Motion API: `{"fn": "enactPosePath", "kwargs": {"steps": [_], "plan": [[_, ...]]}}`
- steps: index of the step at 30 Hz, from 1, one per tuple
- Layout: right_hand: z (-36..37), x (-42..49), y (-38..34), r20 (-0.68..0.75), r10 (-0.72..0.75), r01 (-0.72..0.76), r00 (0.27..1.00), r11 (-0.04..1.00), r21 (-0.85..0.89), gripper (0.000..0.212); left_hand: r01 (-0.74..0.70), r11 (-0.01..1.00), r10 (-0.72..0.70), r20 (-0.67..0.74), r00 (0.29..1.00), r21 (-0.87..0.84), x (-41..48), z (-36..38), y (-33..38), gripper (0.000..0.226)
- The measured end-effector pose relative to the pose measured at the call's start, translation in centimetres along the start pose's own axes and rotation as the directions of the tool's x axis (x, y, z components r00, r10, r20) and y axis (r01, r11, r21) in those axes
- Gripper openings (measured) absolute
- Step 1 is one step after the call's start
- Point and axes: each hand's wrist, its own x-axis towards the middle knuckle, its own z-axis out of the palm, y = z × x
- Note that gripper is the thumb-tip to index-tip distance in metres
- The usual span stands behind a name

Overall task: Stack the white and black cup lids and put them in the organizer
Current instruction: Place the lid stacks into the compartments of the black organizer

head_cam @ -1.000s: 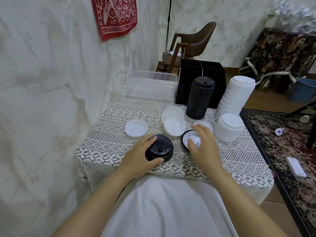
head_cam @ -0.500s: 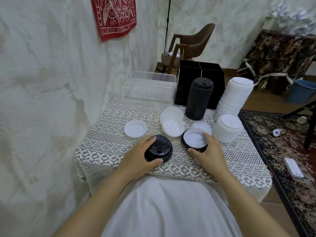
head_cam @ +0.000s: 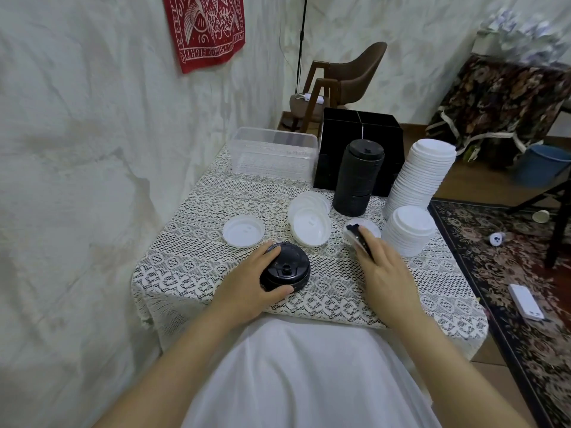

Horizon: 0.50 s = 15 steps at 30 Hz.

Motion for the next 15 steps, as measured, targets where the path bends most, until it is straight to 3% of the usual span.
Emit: {"fn": "enactPosePath", "kwargs": {"steps": [5,10,12,15], "plan": [[0.6,-0.5,-1.5,0.003,-0.153,0.151,0.988,0.981,0.120,0.051,0.005,1.000,-0.005,0.004,1.000,-0.005,-0.1,0.0,0.1,0.080],[0.9,-0.5,-1.6,0.061,-0.179,0.153,0.982,0.940,0.306,0.047,0.009,1.000,-0.008,0.006,1.000,-0.008,0.0,0.0,0.0,0.080],[0.7,-0.4,-1.6,0.059,-0.106,0.072,0.993,0.905,0.420,0.046,0.008,1.000,-0.008,0.008,1.000,-0.006,0.0,0.0,0.0,0.080],[-0.1,0.3,-1.2,0.129,0.156,-0.202,0.979,0.812,0.548,0.060,0.003,1.000,-0.003,0.005,1.000,-0.004,0.0,0.0,0.0,0.080]]}}
